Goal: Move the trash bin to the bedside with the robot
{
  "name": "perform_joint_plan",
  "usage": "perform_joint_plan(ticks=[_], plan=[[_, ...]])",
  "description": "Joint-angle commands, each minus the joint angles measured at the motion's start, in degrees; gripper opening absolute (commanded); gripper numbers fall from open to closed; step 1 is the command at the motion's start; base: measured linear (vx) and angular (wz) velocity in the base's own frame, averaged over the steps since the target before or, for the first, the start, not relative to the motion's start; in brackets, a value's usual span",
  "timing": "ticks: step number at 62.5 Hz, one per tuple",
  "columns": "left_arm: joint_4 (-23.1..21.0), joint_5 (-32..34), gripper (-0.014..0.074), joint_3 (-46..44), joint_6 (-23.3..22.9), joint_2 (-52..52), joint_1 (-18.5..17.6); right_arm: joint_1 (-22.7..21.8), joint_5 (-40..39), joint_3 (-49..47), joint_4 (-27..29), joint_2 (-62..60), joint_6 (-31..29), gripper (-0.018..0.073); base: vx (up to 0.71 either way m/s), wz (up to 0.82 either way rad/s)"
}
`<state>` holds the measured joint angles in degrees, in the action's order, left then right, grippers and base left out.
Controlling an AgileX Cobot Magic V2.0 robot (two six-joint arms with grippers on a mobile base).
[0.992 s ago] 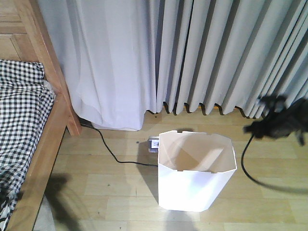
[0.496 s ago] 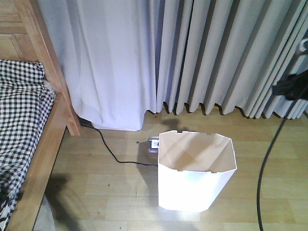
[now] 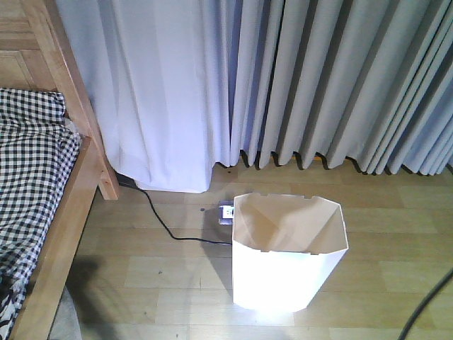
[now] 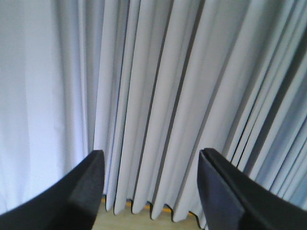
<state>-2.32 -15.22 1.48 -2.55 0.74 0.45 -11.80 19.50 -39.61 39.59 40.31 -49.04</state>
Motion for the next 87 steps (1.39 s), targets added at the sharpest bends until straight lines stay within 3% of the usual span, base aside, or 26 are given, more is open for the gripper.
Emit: perform_joint_plan(ticks=[1,14,23,30,41,47,57,70,87], plan=[[-0.2,4.0,-0.0006,0.7,-0.3,0.8,0.0,0.0,-3.4,4.0,2.6,-6.6,-0.4,0.0426,0.0,0.0],[-0.2,4.0,-0.0006,0.7,-0.3,0.8,0.0,4.6,-2.8,16.8,1.9,-23.4,-0.4,0.0426,0.0,0.0],[-0.2,4.0,-0.0006,0.7,-0.3,0.8,0.0,4.6,-3.3,25.1,1.0,-31.5,-0.3,0.0426,0.0,0.0],[-0.2,4.0,-0.0006,0.7,-0.3,0.8,0.0,4.6,-3.3,28.3,4.4,-34.4,-0.3,0.0426,0.0,0.0],[-0.2,4.0,-0.0006,0.7,-0.3,0.8,0.0,4.6,-1.7,28.3,5.2,-34.4,-0.3,0.0421,0.0,0.0],[-0.2,4.0,-0.0006,0.7,-0.3,0.8,0.0,4.5,-2.7,28.3,5.1,-34.4,-0.3,0.0338,0.0,0.0],[-0.2,4.0,-0.0006,0.7,-0.3,0.8,0.0,4.5,-3.7,28.3,6.0,-34.4,0.0,-0.0016,0.0,0.0],[-0.2,4.0,-0.0006,0.7,-0.3,0.8,0.0,4.5,-4.2,28.3,12.1,-34.4,0.0,-0.0011,0.0,0.0],[-0.2,4.0,-0.0006,0.7,-0.3,0.8,0.0,4.5,-4.1,28.3,12.1,-34.4,0.0,-0.0009,0.0,0.0]])
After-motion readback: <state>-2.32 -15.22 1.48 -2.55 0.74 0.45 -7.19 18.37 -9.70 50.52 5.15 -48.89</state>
